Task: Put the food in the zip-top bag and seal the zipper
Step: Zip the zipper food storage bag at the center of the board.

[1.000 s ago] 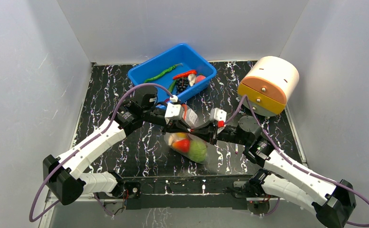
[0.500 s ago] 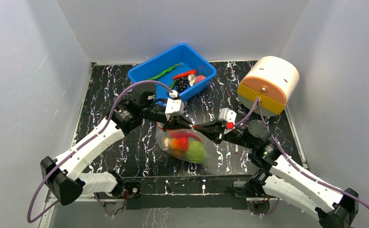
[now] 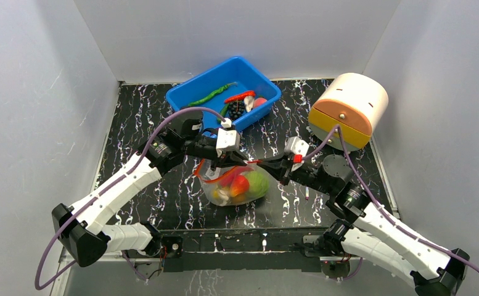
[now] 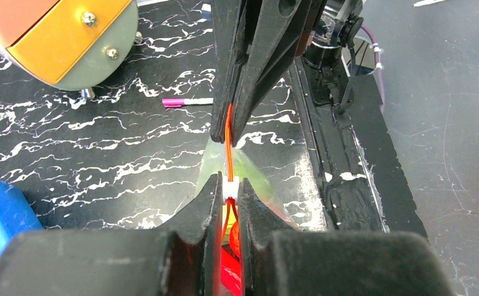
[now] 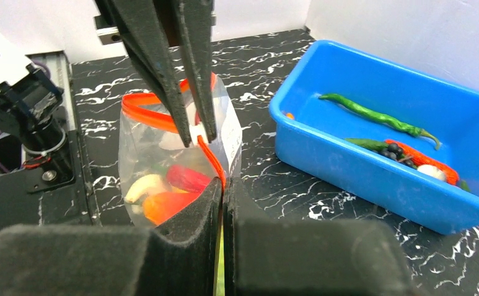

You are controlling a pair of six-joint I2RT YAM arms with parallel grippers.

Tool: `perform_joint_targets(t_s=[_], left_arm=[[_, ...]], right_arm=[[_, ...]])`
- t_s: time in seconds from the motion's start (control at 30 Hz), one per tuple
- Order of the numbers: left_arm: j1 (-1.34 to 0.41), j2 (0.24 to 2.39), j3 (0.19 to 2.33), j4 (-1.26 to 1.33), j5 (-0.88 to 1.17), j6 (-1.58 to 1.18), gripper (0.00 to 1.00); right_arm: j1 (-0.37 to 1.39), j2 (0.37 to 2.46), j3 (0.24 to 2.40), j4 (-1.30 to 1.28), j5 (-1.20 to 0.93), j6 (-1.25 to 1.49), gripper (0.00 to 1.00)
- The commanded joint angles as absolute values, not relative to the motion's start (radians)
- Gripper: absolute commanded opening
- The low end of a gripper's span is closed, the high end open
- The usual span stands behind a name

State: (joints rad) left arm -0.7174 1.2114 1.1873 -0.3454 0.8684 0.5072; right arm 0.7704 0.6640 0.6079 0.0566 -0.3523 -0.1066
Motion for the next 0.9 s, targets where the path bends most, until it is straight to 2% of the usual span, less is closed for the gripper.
perform_joint_targets(t_s=[0.0,0.87], left_arm=[[-0.707,1.146,1.18,-0.392,0.84,0.524,0.0],[-0.707,1.085,1.193,-0.558,0.724,0.554,0.0]], right_arm=[[0.765,0.613,0.644,0.1,-0.192,-0.079,0.0],[0.765,0.599,0.697,-0.108,0.326,0.038,0.0]])
